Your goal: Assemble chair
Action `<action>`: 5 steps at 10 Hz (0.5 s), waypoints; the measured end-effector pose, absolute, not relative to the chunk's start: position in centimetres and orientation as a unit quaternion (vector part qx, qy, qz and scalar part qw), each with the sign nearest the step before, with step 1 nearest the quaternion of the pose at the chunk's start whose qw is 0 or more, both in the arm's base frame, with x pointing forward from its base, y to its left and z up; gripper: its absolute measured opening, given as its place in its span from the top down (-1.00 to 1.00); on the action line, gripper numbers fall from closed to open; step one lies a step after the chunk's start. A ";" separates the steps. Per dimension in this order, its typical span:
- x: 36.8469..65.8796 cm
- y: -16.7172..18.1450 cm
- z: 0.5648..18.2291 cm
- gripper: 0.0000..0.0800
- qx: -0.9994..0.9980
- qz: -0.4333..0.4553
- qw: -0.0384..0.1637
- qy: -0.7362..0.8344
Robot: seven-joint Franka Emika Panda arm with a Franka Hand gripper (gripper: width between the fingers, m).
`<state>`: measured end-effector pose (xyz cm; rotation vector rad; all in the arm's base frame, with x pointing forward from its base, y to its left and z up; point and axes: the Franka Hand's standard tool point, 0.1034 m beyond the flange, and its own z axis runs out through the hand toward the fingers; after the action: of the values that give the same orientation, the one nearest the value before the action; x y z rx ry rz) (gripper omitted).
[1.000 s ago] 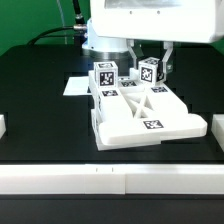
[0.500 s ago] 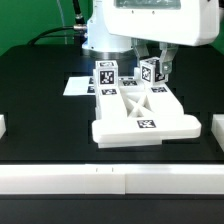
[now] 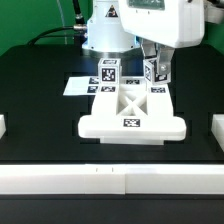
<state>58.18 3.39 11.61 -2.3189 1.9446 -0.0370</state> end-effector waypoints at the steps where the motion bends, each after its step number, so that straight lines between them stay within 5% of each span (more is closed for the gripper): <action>1: 58.2 3.5 11.6 0.28 -0.755 -0.010 0.059 0.653; 3: 58.2 3.6 11.6 0.28 -0.730 -0.007 0.062 0.681; 5: 58.2 3.6 11.6 -0.32 -0.732 -0.007 0.062 0.679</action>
Offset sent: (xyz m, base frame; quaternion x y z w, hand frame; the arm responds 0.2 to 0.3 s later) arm 0.0000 0.0000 0.0000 0.0000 0.0000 0.0650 0.9979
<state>58.16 3.64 11.59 -2.2131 2.0522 -0.0205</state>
